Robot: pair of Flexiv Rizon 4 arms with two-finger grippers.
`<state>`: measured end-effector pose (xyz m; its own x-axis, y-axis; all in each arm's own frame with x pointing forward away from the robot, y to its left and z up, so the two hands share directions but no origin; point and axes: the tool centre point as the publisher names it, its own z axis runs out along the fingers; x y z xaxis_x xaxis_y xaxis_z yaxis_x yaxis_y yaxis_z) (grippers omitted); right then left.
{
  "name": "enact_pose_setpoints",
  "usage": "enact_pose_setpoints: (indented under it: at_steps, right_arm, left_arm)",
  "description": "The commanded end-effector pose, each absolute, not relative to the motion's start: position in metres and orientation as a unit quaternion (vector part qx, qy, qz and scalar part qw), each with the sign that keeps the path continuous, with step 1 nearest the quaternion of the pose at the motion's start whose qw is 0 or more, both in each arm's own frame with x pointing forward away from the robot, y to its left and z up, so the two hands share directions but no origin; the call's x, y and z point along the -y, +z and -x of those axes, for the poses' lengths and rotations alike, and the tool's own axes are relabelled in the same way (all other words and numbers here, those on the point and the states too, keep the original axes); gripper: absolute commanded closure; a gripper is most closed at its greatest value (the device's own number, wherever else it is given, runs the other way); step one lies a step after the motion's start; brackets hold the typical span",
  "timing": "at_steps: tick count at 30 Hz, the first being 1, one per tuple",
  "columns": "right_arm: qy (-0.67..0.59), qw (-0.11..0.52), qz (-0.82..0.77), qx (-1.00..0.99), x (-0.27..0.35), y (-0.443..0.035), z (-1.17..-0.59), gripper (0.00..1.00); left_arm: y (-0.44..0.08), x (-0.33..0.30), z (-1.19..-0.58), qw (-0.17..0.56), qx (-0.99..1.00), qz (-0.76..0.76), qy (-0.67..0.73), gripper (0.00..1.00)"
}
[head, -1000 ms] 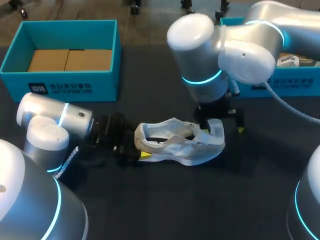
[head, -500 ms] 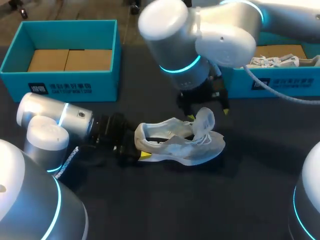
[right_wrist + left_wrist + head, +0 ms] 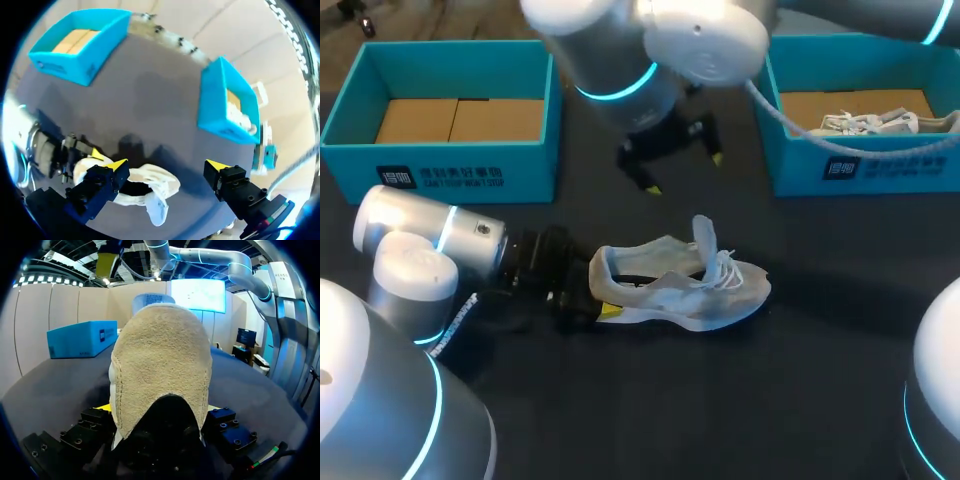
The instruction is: Take the shoe out of the shoebox, open the shoe tongue, remove and reinsert the insole, then place the shoe into the shoebox
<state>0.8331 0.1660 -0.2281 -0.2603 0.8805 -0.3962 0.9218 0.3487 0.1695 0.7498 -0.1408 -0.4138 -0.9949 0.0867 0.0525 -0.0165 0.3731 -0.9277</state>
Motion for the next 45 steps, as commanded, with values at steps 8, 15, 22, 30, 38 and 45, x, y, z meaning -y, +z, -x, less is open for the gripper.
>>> enact_pose_setpoints:
  at_steps: [8, 15, 22, 30, 38, 45]
  right_arm:
    - [-0.019, 0.183, -0.294, -0.938, -0.217, -0.206, -0.830, 0.00]
    - [-0.002, 0.132, -0.144, -0.981, -0.234, -0.208, -0.812, 0.00]
    - [0.011, 0.096, -0.077, -0.992, -0.228, -0.205, -0.796, 1.00]
    - [-0.029, 0.054, -0.014, -0.998, -0.225, -0.221, -0.779, 1.00]
    - [-0.027, 0.027, 0.013, -0.999, -0.225, -0.242, -0.769, 1.00]
    - [-0.027, 0.027, 0.013, -0.999, -0.225, -0.242, -0.769, 1.00]
  left_arm:
    - [-0.413, 0.141, -0.750, 0.047, 0.828, 0.022, 0.558, 1.00]
    - [-0.413, 0.141, -0.750, 0.047, 0.828, 0.022, 0.558, 1.00]
    - [-0.413, 0.141, -0.750, 0.047, 0.828, 0.022, 0.558, 1.00]
    - [-0.413, 0.141, -0.750, 0.047, 0.828, 0.022, 0.558, 1.00]
    - [-0.413, 0.141, -0.750, 0.047, 0.828, 0.022, 0.558, 1.00]
    - [-0.413, 0.141, -0.750, 0.047, 0.828, 0.022, 0.558, 1.00]
